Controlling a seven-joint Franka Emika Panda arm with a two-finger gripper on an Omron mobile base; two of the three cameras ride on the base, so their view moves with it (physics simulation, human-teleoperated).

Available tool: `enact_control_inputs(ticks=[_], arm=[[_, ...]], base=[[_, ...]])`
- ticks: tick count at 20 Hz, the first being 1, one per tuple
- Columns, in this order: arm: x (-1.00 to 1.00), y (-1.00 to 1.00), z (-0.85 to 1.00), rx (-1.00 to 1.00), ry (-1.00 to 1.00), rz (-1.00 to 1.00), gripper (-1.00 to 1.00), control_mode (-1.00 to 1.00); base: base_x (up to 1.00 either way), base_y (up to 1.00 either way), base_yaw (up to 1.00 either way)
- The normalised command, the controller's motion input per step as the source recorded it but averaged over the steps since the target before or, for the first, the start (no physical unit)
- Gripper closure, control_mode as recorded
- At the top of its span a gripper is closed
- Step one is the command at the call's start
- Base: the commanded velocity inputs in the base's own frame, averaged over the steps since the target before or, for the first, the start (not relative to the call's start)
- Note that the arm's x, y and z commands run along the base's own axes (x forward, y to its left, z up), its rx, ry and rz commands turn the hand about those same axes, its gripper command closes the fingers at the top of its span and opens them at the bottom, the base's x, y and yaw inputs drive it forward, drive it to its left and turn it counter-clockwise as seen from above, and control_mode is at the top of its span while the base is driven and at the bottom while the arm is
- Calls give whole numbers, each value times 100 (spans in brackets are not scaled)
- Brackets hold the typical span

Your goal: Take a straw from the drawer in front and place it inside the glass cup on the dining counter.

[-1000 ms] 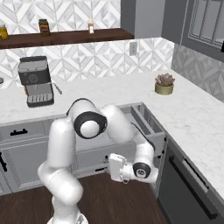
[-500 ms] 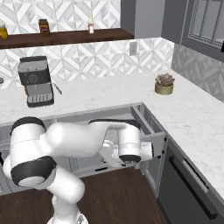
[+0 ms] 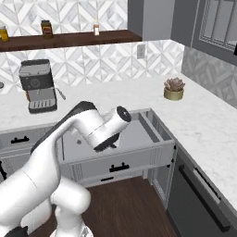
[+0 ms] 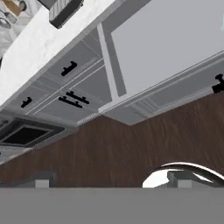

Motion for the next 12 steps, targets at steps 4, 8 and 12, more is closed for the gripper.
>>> enact_control_inputs(ticks=[4, 8, 12], arm=[[43, 14, 19, -58, 16, -19, -100, -100], [59, -10, 0, -45, 11, -14, -100, -100], [69, -25, -3, -16, 3, -12, -100, -100]], base=[[0, 0, 0], [0, 0, 0], [0, 0, 0]])
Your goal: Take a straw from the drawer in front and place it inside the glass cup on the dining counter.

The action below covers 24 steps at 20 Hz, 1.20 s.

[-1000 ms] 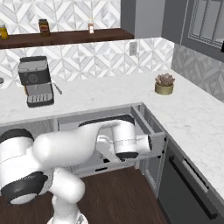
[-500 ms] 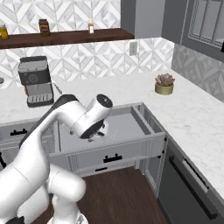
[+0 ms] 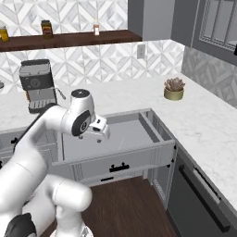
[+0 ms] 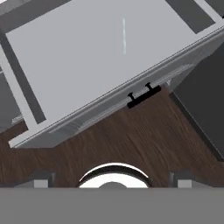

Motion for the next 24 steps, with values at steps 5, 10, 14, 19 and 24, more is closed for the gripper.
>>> enact_control_inputs(ticks=[5, 10, 14, 19, 24], arm=[[60, -29, -10, -1, 0, -8, -100, -100], [52, -13, -49, 0, -8, -4, -100, -100], [72, 0, -71, 0, -3, 0, -100, -100], [77, 0, -51, 0, 0, 0, -100, -100], [70, 0, -24, 0, 0, 0, -100, -100]], base=[[0, 0, 0], [0, 0, 0], [0, 0, 0], [0, 0, 0], [0, 0, 0]])
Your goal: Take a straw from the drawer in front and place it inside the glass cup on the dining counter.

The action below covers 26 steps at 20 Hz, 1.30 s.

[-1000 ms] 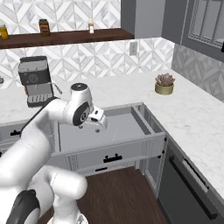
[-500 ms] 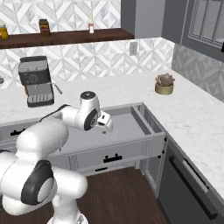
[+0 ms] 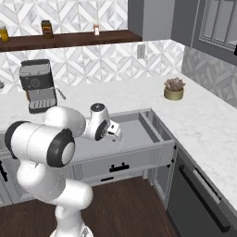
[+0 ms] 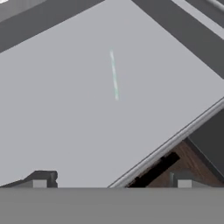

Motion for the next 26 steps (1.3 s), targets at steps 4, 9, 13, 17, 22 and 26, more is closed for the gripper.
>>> enact_control_inputs(ticks=[4, 9, 13, 17, 22, 26], arm=[[60, -1, -37, 0, 7, 1, -100, -100], [59, -7, -45, 0, 14, 3, -100, -100], [58, -21, -39, 0, 11, 5, -100, -100], [53, -13, -45, 0, 10, 4, -100, -100], [48, -1, -48, 0, 5, 3, -100, -100], [29, -2, -39, 0, 0, 2, -100, -100]], base=[[0, 0, 0], [0, 0, 0], [0, 0, 0], [0, 0, 0], [0, 0, 0], [0, 0, 0]])
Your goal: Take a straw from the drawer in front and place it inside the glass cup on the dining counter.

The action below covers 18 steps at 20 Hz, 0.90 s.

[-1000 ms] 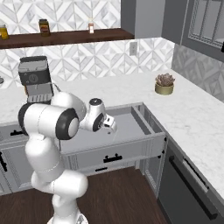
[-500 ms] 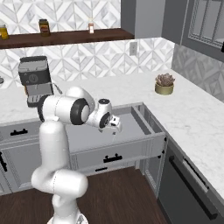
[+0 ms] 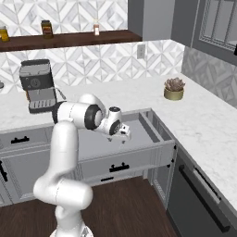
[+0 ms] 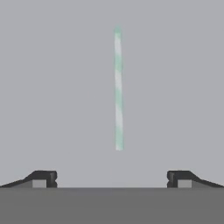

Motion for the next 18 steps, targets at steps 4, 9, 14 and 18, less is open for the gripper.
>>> enact_control_inputs(ticks=[4, 9, 14, 18], arm=[[5, -1, -35, 0, 0, 2, -100, -100], [0, 0, -33, 0, 0, 1, -100, -100], [0, 0, -32, 0, 0, 1, -100, -100], [0, 0, -31, 0, 0, 1, -100, -100]], base=[[0, 0, 0], [0, 0, 0], [0, 0, 0], [0, 0, 0]])
